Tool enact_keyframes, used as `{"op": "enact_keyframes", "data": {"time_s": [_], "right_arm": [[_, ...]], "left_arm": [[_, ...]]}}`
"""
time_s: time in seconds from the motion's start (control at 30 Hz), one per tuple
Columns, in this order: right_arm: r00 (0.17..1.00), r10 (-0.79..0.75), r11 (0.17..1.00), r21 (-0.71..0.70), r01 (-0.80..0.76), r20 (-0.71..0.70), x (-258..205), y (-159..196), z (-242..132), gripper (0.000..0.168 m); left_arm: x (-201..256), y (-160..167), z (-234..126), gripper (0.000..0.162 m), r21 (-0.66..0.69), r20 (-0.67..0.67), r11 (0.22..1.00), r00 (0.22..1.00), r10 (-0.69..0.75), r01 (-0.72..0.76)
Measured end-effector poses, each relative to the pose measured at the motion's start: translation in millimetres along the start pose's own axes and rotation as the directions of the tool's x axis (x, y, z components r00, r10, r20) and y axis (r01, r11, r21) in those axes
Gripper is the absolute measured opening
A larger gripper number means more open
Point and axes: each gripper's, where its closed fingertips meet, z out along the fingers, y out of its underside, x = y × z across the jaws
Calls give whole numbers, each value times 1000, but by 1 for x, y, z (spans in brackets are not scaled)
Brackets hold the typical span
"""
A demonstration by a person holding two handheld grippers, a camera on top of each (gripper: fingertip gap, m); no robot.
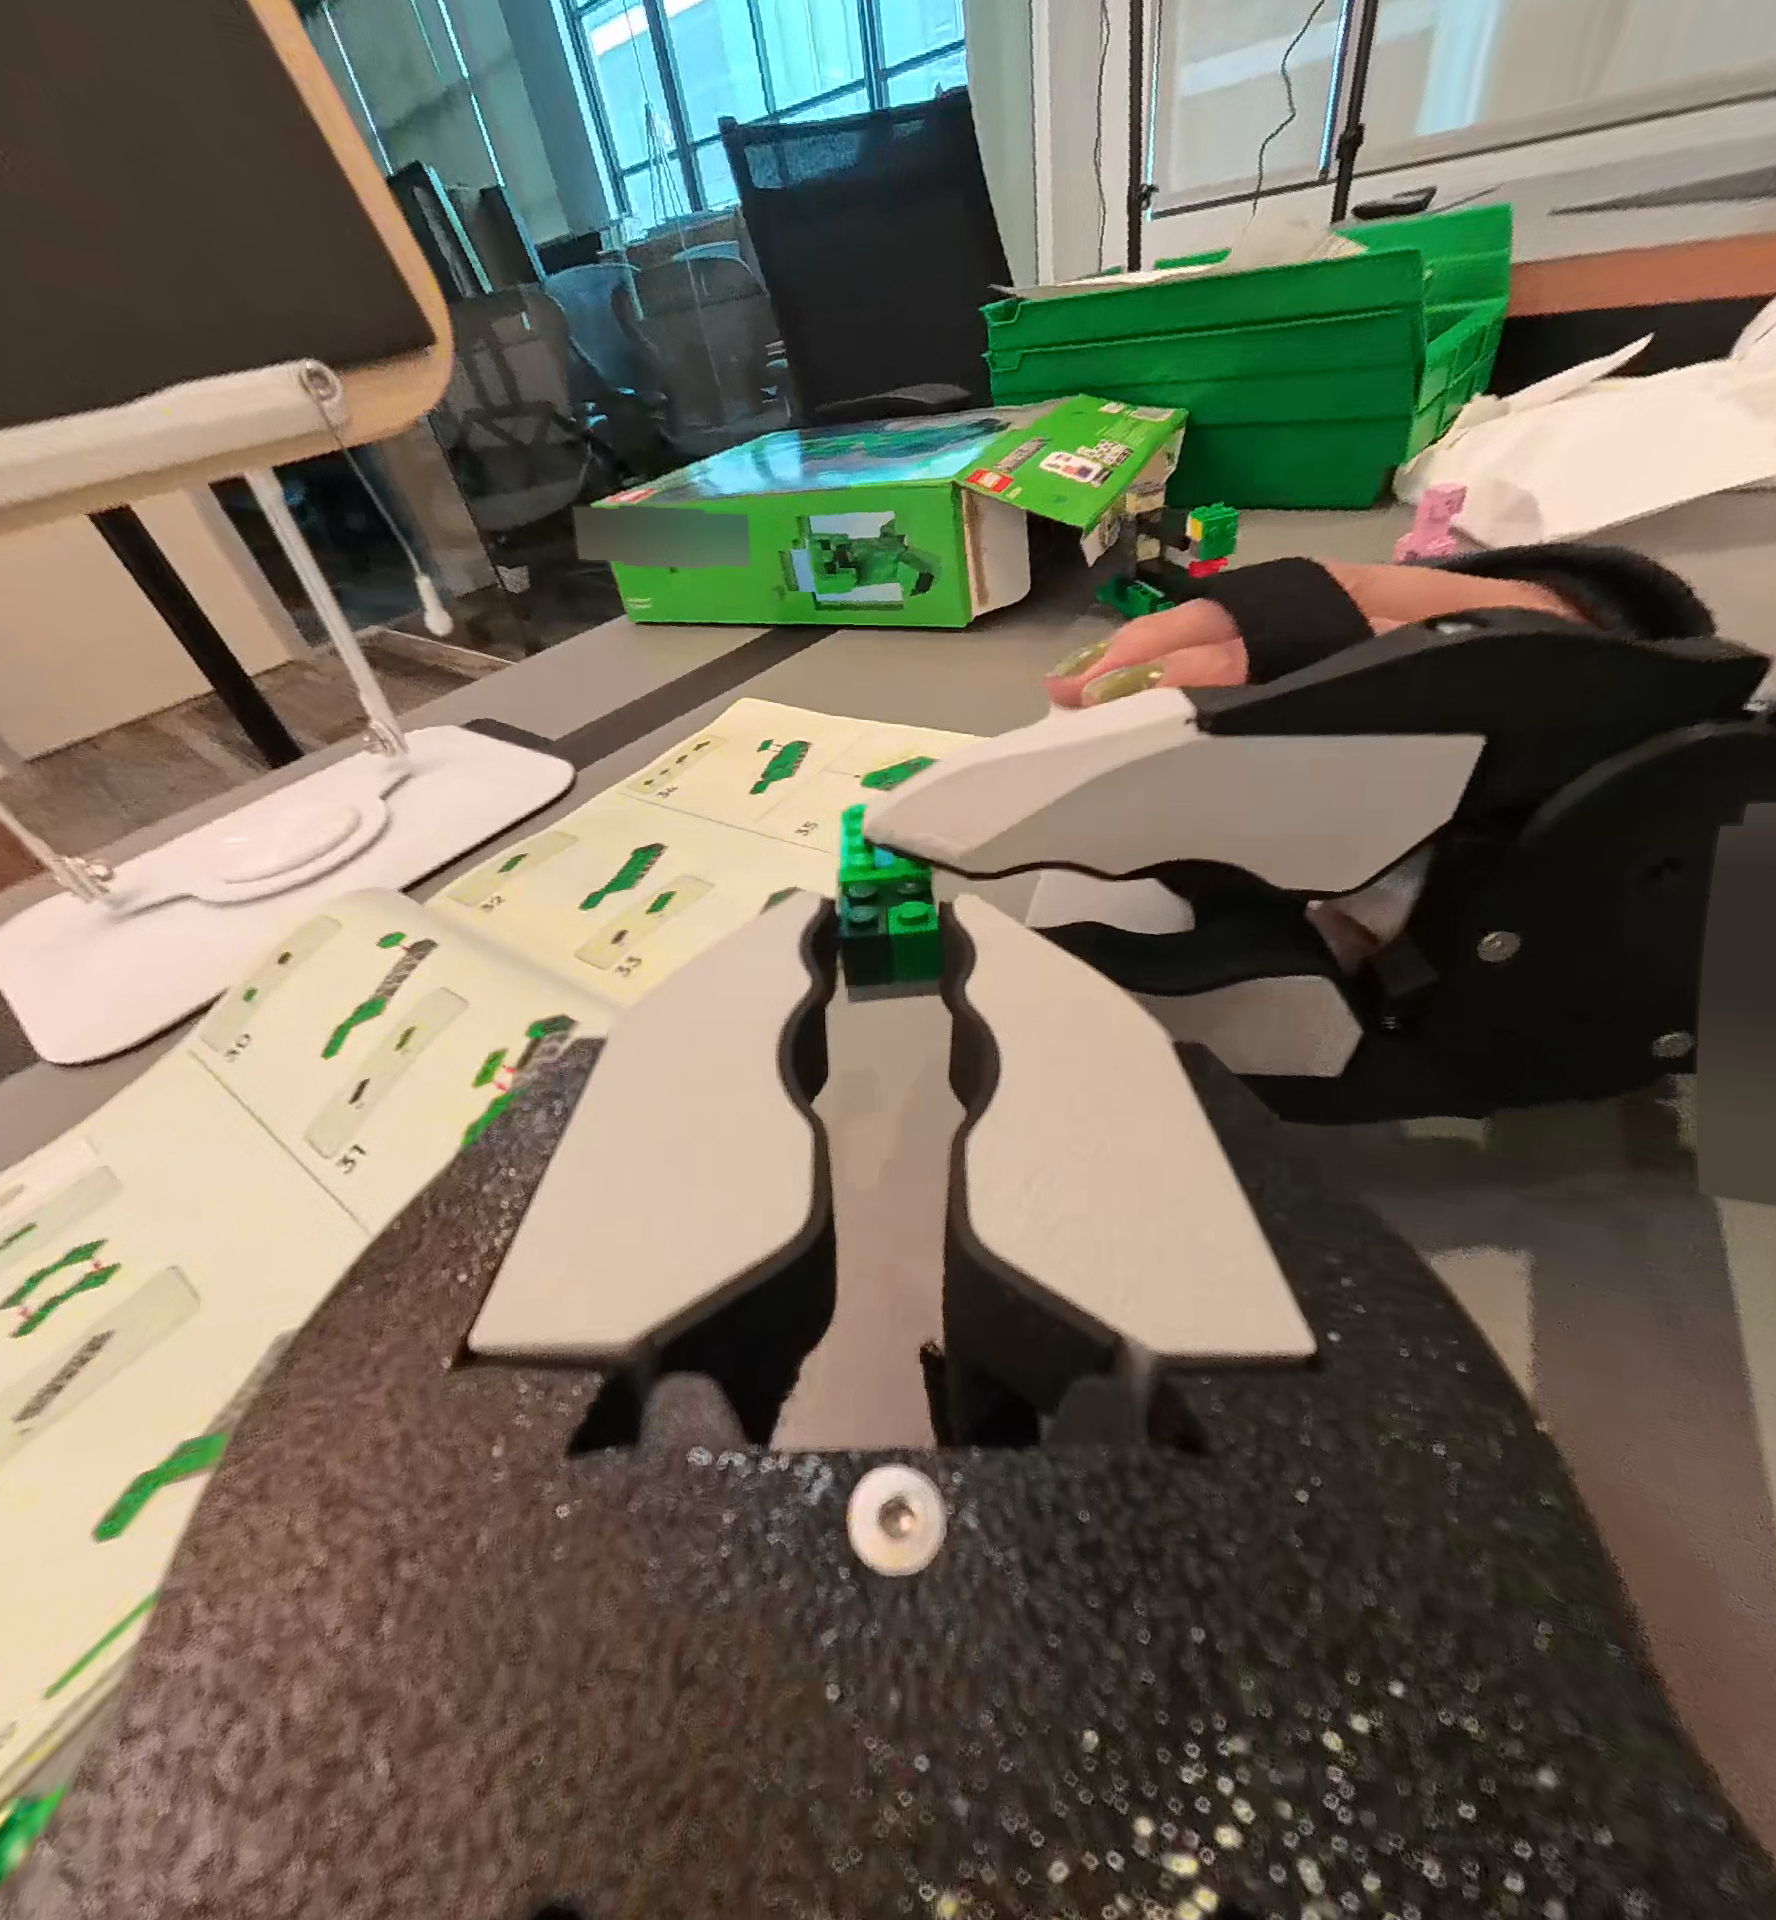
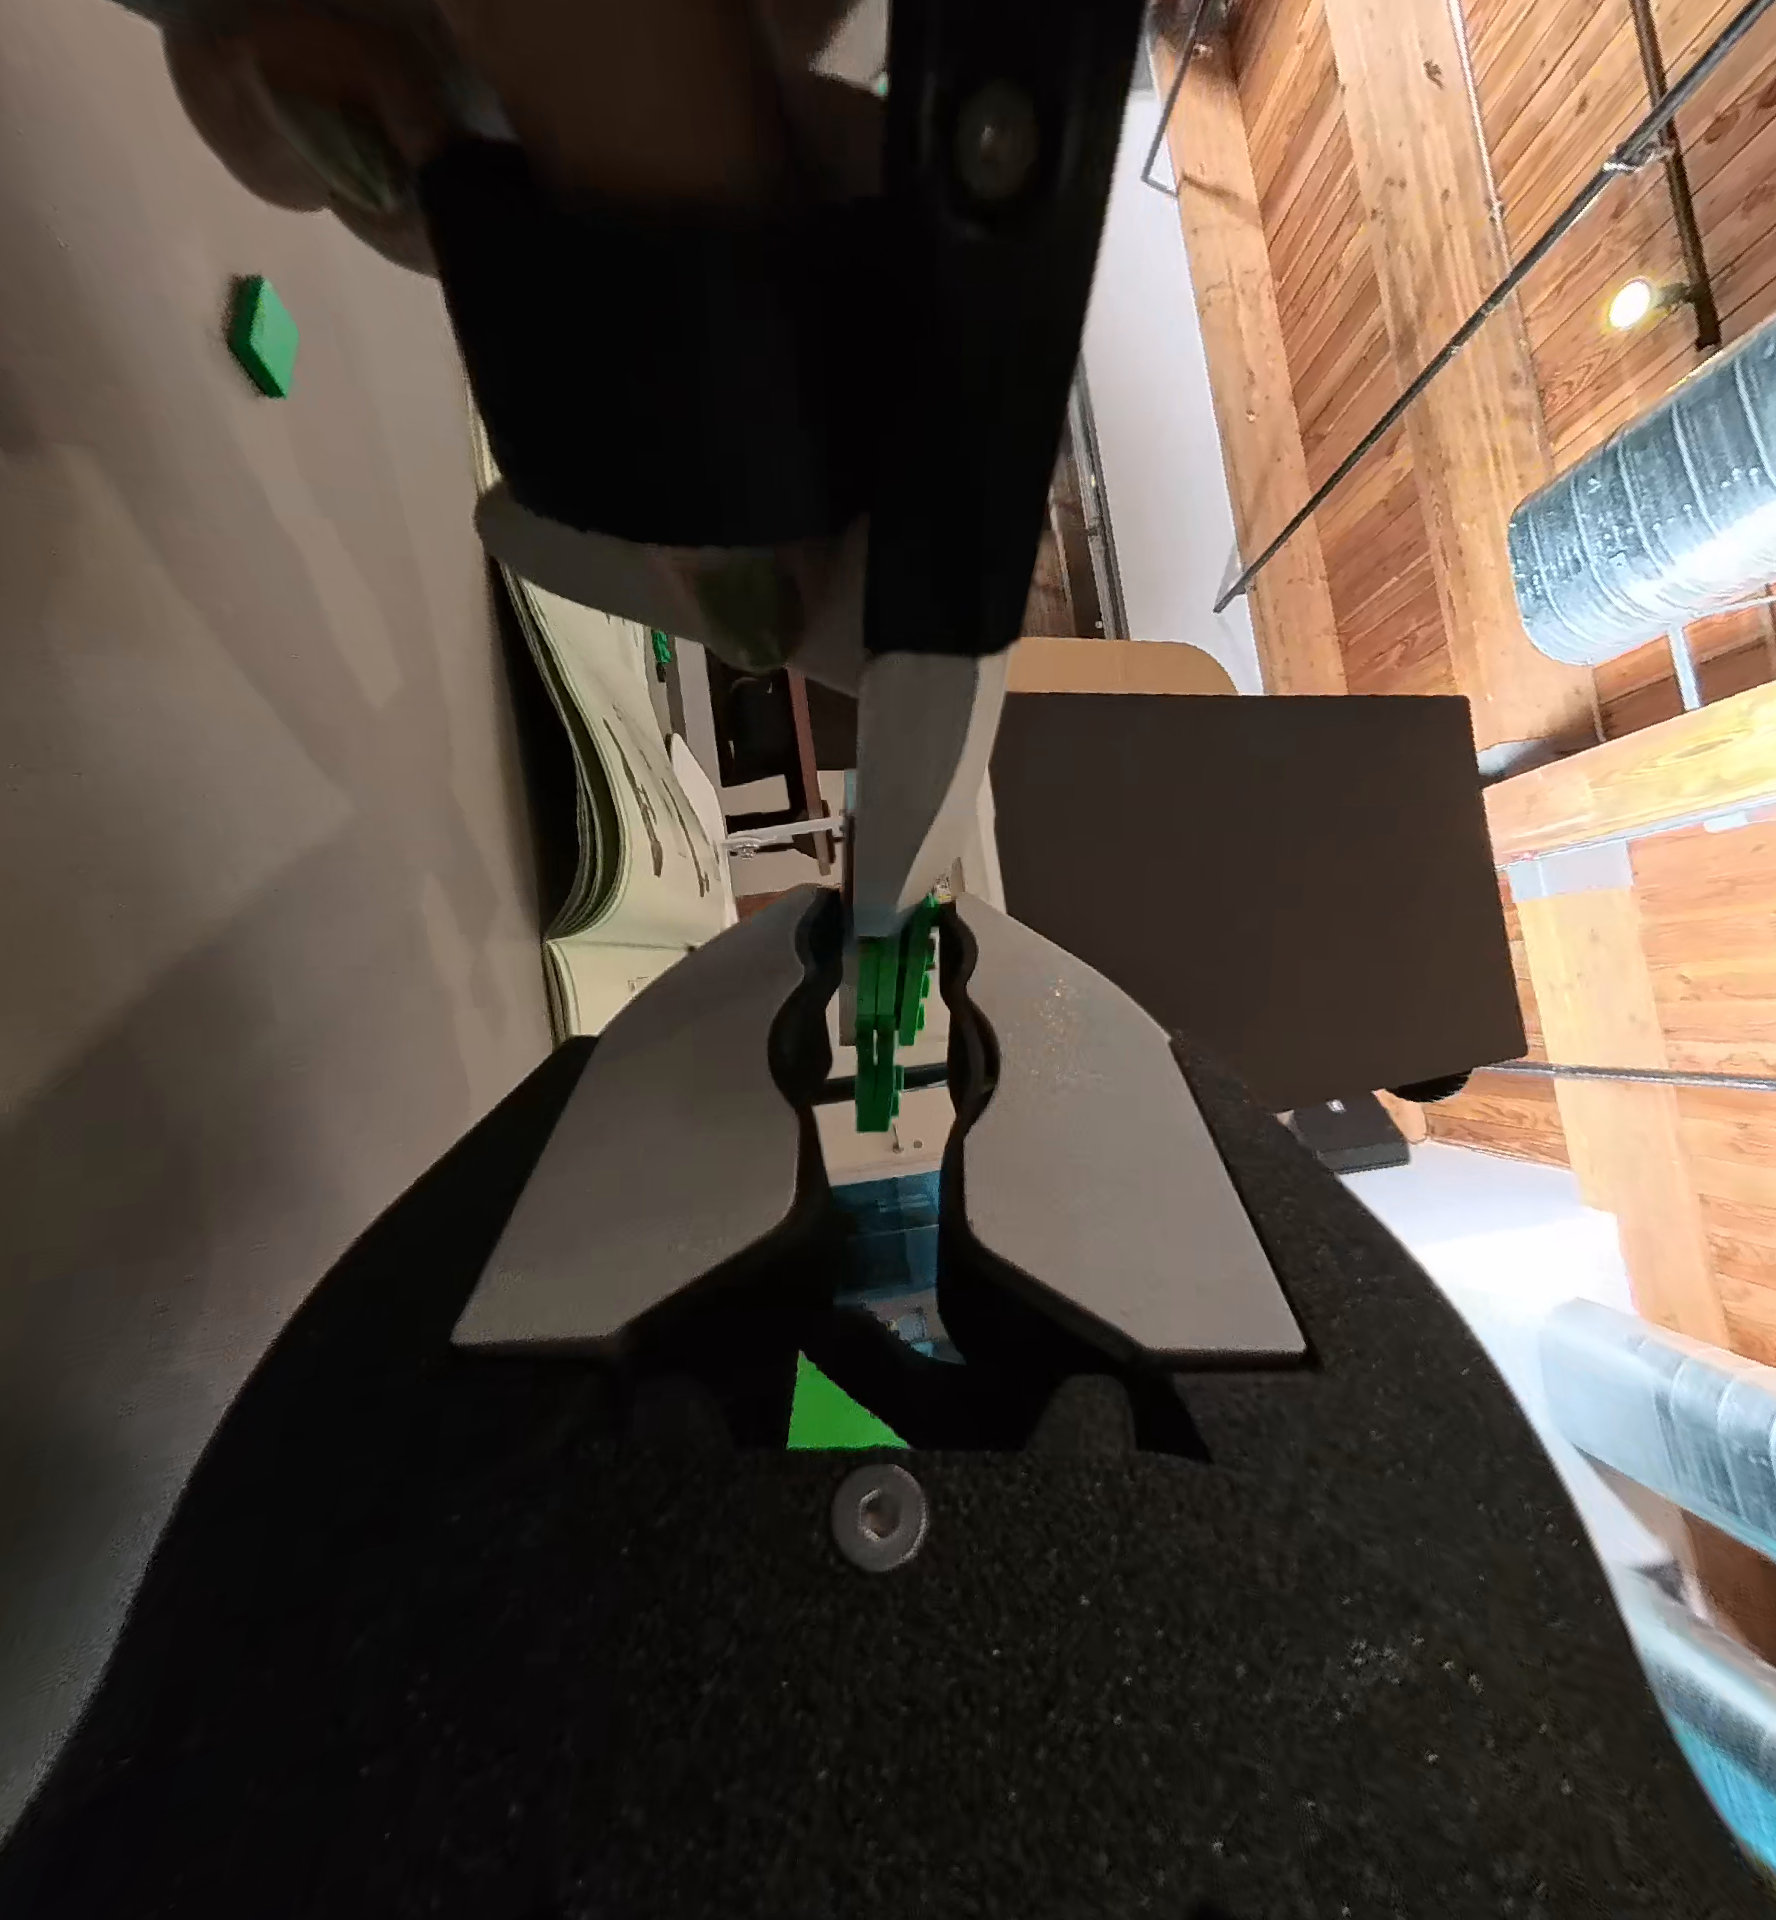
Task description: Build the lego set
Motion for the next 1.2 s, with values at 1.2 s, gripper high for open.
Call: {"op": "enact_keyframes", "data": {"time_s": [1.2], "right_arm": [[792, 319, 934, -30, -356, 521, -48, 2, -18, 17]], "left_arm": [[24, 40, 0, 35, -146, -180, 767, 779, 600, -625]]}}
